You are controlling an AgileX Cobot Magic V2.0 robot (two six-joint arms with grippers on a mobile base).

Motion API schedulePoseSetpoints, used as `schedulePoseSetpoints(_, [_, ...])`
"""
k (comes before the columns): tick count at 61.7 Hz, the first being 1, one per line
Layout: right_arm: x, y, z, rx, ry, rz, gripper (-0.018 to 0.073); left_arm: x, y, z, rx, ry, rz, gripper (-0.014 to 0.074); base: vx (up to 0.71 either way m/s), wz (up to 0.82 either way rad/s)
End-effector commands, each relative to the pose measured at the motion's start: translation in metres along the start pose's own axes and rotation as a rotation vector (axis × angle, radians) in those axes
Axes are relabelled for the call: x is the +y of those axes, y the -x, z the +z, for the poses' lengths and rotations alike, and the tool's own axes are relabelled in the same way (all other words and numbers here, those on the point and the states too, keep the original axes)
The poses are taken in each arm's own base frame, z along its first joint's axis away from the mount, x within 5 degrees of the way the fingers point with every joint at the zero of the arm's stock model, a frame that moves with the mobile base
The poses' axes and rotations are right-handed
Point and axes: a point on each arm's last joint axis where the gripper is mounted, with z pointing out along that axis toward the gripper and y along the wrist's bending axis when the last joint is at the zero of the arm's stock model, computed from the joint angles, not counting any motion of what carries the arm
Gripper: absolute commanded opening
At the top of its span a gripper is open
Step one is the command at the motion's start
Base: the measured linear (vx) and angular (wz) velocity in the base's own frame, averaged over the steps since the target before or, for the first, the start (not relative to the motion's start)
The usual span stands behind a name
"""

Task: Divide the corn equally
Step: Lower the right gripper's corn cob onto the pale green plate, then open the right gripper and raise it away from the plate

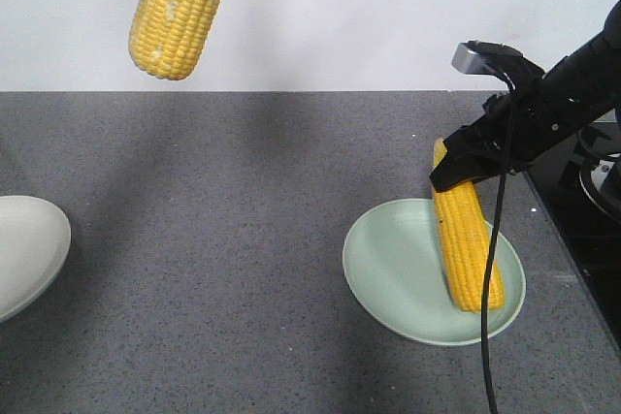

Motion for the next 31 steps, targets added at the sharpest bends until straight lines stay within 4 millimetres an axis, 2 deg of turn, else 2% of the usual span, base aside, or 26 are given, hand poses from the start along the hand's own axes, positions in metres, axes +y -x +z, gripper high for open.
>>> schedulePoseSetpoints(1, [0.0167,-0.0001,-0.0226,-0.029,0.033,-0.035,0.0302,-0.0165,0.0132,-0.0223,-0.094,-0.015,0.019,-0.0006,0.0,0.0])
schedulePoseSetpoints(8, [0.0168,0.0,-0.0226,-0.03,0.035,-0.028,0.0396,-0.0165,0.0132,-0.0223,-0.094,-0.015,0.019,-0.0006,0.0,0.0])
schedulePoseSetpoints(13, [0.0168,0.0,-0.0226,-0.03,0.035,-0.028,0.043,-0.0165,0.0132,-0.0223,-0.094,-0.015,0.019,-0.0006,0.0,0.0])
schedulePoseSetpoints(31, [0.0212,0.001,-0.0258,-0.052,0.058,-0.024,0.0399,-0.0165,0.0132,-0.0223,-0.094,-0.015,0.019,-0.0006,0.0,0.0])
